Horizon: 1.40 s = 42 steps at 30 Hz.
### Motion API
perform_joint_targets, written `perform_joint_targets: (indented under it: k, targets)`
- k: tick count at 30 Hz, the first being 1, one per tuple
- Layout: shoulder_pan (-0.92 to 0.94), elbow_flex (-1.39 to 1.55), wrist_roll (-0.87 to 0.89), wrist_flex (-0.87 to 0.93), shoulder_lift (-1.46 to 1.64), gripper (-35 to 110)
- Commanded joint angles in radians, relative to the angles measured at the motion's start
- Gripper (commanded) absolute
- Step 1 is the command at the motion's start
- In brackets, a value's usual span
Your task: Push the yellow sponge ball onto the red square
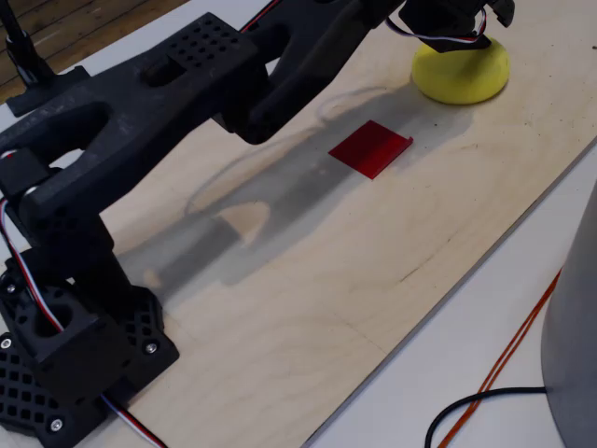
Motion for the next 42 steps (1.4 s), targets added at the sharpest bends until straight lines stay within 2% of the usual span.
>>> perform_joint_targets:
  k: [1,11,30,36,42]
  targets:
    - [0.012,-0.037,0.041,0.103,0.038,9]
    - [0.002,-0.037,0.109,0.311,0.055,11]
    - [-0.038,-0.038,0.190,0.591,0.049,11]
    - [-0.035,-0.026,0.181,0.611,0.066,11]
    - [-0.034,0.155,0.152,0.611,0.268,12]
